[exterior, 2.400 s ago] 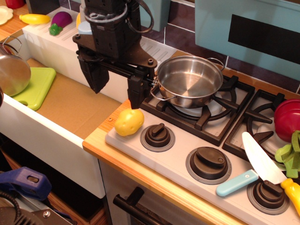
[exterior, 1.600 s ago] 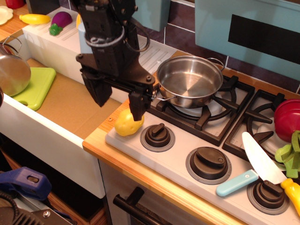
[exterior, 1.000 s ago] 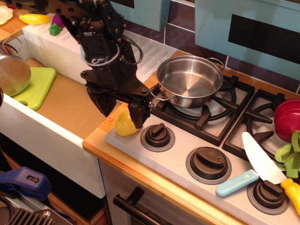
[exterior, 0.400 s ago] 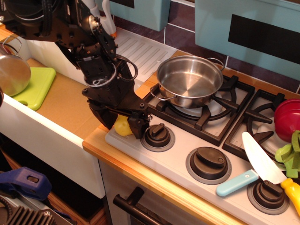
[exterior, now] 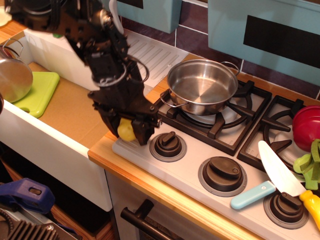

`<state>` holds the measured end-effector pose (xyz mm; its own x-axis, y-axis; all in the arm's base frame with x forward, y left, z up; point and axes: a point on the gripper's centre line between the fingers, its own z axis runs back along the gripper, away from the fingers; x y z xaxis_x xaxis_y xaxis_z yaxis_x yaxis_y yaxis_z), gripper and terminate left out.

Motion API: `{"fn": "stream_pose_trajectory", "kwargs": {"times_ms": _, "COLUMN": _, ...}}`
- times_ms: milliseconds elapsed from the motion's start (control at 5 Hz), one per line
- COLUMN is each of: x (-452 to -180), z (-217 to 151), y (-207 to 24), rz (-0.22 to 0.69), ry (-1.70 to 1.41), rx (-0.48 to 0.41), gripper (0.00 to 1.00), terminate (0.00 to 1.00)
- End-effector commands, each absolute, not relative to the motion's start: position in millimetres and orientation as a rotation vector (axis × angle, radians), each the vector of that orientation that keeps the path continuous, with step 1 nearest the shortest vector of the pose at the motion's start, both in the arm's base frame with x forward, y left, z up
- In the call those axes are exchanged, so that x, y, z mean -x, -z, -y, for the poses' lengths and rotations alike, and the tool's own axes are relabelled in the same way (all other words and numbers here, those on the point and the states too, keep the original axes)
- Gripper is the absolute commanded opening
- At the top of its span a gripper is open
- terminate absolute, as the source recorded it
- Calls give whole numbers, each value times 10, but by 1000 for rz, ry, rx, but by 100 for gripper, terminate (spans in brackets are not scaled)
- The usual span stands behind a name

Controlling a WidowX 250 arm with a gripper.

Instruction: Put potato in pot or pan

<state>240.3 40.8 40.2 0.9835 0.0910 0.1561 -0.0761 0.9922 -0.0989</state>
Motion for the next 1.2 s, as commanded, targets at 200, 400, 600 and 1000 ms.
{"fn": "stream_pose_trajectory", "kwargs": {"times_ms": 200, "x": -2940, "z": -398, "y": -1167, "rz": 220, "ry": 29, "rx": -4, "gripper": 0, "terminate": 0}}
{"fn": "stream_pose_trajectory", "kwargs": {"times_ms": 400, "x": -3204, "z": -277, "y": -1169, "rz": 273, "ry": 91, "rx": 8, "gripper": 0, "terminate": 0}}
{"fn": "stream_pose_trajectory", "kwargs": {"times_ms": 600, "x": -3397, "z": -193, "y": -1144, "rz": 286, "ry": 110, "rx": 31, "gripper": 0, "terminate": 0}}
{"fn": "stream_pose_trajectory", "kwargs": {"times_ms": 1000, "x": -3449, "z": -149, "y": -1095, "rz": 304, "ry": 80, "rx": 70, "gripper": 100, "terminate": 0}}
